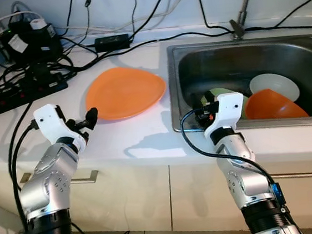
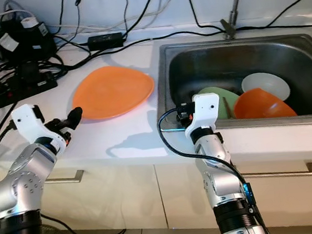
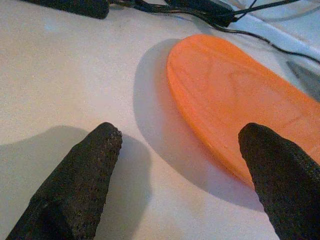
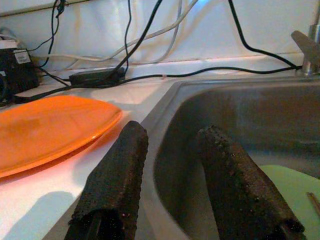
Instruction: Kitchen organization
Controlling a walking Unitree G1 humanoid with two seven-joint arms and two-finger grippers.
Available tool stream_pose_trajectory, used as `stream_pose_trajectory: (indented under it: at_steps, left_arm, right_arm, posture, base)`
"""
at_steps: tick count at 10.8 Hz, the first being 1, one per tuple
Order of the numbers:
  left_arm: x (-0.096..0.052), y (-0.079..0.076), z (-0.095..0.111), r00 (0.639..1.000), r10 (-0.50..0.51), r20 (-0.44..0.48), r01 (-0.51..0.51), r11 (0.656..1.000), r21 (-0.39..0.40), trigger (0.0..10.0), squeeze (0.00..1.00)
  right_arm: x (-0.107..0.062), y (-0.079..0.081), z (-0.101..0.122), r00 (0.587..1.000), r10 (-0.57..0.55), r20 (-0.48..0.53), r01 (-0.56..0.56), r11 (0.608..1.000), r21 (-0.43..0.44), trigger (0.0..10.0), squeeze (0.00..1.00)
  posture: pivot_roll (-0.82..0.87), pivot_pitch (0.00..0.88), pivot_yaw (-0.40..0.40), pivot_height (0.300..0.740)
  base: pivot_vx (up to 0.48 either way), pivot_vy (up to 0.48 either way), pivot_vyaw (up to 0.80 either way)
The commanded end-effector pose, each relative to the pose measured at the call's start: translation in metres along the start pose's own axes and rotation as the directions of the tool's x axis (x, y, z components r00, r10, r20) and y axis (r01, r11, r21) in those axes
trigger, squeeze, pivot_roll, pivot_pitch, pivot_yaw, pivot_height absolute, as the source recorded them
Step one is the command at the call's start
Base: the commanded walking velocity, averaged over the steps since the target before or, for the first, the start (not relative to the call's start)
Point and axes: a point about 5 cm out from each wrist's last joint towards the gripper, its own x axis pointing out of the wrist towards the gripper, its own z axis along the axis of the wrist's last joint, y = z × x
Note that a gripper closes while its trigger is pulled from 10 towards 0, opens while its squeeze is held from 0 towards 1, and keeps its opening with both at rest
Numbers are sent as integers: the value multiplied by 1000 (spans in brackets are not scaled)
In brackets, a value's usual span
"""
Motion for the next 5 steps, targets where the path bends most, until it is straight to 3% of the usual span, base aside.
stream_pose_trajectory:
  at_steps: [1, 3, 5]
  left_arm:
    - [-3, -1, -2, 999, -7, -37, 5, 998, -56, 10000, 0]
    - [-6, -8, -6, 989, -81, -123, 57, 981, -184, 10000, 0]
    - [-4, -13, 1, 981, -106, -161, 65, 969, -239, 10000, 0]
  right_arm:
    - [3, 4, 4, 1000, 12, 10, -12, 1000, -1, 10000, 0]
    - [4, 7, 4, 1000, 19, 7, -19, 1000, 6, 10000, 0]
    - [3, 8, 3, 1000, 18, 4, -18, 1000, 11, 10000, 0]
  posture:
    - [97, 0, 62, 740]
    - [101, 0, 66, 740]
    - [97, 0, 72, 740]
  base:
    - [0, 0, 0]
    - [0, 0, 0]
    - [0, 0, 0]
